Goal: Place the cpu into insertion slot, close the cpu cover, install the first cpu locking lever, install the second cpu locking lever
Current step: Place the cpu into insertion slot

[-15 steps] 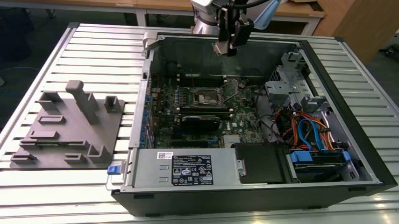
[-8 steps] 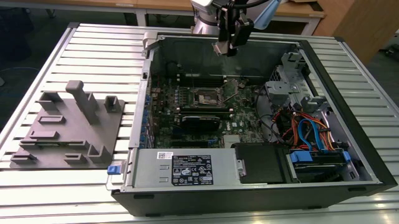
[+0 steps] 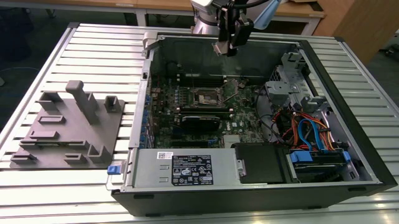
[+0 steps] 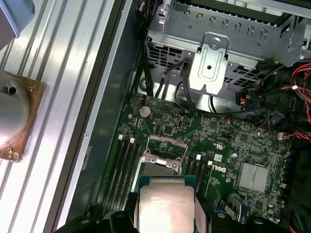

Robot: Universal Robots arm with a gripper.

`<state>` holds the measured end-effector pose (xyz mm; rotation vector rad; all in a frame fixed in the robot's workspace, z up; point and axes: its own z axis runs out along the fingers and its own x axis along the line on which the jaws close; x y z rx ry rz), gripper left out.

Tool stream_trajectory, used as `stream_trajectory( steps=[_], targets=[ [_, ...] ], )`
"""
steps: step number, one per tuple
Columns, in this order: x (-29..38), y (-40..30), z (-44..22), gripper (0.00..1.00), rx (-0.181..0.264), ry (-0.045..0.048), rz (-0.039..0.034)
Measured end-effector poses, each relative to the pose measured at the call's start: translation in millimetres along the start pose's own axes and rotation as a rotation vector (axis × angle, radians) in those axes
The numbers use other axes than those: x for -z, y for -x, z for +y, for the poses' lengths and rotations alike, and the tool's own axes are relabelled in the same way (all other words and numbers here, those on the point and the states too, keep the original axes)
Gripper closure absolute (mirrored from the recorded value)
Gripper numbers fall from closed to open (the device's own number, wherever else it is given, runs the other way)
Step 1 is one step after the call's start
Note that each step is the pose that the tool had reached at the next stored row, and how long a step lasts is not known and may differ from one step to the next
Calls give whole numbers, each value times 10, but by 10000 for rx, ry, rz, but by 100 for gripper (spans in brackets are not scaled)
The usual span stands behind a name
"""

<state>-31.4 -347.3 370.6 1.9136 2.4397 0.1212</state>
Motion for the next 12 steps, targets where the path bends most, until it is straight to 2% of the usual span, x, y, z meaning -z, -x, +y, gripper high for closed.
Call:
stream_trajectory(
  steps=[6,12],
  targets=[
    [-5,0,0,46,-530,9,-46],
    [-6,0,0,46,-575,10,-50]
  ],
)
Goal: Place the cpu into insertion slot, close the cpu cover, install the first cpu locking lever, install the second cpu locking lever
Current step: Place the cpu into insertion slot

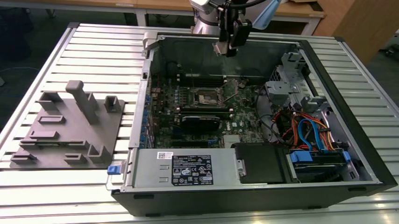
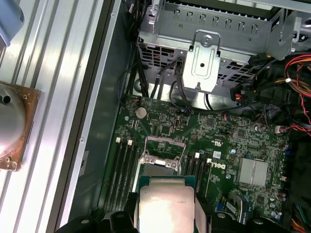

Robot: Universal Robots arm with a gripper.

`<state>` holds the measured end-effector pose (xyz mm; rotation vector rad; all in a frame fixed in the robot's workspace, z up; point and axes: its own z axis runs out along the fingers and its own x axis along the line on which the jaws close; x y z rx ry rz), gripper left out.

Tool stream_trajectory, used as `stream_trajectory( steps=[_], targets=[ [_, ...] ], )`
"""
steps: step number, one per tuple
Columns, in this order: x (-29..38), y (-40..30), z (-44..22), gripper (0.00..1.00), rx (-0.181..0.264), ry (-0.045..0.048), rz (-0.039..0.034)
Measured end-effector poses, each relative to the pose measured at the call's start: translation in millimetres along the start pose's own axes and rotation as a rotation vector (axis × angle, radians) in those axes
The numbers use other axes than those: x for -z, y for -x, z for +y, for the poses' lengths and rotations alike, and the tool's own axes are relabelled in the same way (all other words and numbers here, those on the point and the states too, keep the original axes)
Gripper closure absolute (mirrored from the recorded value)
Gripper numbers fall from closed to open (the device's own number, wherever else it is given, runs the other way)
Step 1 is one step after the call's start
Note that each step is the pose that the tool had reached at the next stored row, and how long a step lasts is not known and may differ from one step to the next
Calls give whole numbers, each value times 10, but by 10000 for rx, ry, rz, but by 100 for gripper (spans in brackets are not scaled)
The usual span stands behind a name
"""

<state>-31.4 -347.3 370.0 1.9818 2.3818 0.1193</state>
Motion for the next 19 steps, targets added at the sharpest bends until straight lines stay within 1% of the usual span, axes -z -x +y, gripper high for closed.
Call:
stream_trajectory(
  steps=[7,12,15,19],
  targets=[
    [-3,0,0,46,-2,1,1],
    [-48,1,-4,46,-66,-4,-36],
    [-96,1,-12,46,-252,-3,-60],
    [-146,-3,-19,46,-677,-2,-130]
  ],
)
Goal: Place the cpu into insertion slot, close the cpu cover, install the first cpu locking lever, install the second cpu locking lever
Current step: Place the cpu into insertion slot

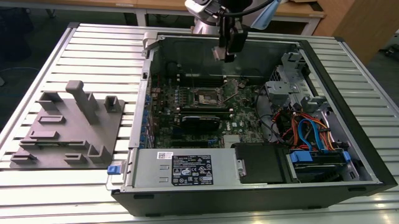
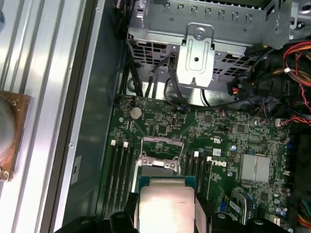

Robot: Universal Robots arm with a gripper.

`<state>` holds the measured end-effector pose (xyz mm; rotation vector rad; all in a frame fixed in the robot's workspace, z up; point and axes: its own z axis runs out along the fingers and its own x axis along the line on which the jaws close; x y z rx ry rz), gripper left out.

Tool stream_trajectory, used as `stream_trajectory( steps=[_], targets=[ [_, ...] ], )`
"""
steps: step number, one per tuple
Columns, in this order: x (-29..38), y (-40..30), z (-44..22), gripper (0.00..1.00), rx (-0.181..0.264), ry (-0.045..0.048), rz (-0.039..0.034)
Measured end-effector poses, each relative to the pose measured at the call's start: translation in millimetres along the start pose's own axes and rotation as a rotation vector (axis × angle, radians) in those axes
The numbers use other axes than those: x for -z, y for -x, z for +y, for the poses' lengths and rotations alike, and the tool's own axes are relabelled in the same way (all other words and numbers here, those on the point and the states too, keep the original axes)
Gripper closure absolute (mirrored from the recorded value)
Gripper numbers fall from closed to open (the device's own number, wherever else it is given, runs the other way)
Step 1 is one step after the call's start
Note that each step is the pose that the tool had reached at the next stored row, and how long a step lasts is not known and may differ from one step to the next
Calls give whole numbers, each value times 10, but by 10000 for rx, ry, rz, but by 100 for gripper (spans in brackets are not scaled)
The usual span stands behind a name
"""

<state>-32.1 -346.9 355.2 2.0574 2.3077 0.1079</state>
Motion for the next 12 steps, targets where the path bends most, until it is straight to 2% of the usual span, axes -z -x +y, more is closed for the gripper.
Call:
stream_trajectory(
  steps=[3,12],
  targets=[
    [-11,-1,-11,46,-221,0,-20],
    [-14,-2,-14,46,-236,1,-21]
  ],
)
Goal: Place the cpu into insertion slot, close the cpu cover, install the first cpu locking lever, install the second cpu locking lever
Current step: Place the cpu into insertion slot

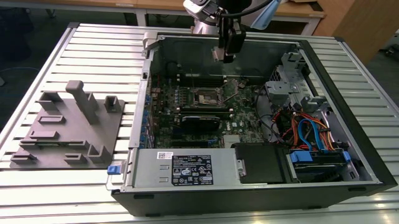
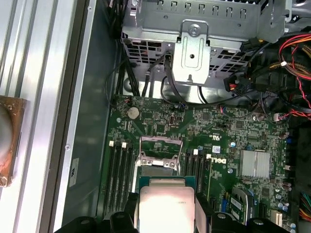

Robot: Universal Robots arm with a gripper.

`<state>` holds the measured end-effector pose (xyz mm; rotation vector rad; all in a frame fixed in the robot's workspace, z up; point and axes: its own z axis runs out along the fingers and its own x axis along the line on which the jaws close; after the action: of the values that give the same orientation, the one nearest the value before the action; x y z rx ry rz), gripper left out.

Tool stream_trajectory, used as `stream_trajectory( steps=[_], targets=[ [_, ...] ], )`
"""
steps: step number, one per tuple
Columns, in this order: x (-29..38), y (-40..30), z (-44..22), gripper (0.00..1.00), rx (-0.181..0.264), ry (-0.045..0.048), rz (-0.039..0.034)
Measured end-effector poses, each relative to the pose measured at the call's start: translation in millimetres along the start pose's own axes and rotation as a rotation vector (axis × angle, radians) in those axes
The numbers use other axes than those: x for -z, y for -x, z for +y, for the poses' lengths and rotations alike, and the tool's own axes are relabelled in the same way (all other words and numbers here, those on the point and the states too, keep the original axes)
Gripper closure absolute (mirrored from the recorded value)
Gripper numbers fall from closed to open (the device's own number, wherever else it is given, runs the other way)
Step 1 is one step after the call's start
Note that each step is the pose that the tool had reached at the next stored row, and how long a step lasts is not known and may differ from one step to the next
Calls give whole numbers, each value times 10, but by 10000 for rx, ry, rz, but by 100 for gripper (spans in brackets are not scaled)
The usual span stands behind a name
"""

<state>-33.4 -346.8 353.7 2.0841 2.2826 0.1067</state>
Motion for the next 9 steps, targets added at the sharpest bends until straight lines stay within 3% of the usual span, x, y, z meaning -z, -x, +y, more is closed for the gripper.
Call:
stream_trajectory(
  steps=[9],
  targets=[
    [-9,0,-1,46,-208,3,-16]
  ],
)
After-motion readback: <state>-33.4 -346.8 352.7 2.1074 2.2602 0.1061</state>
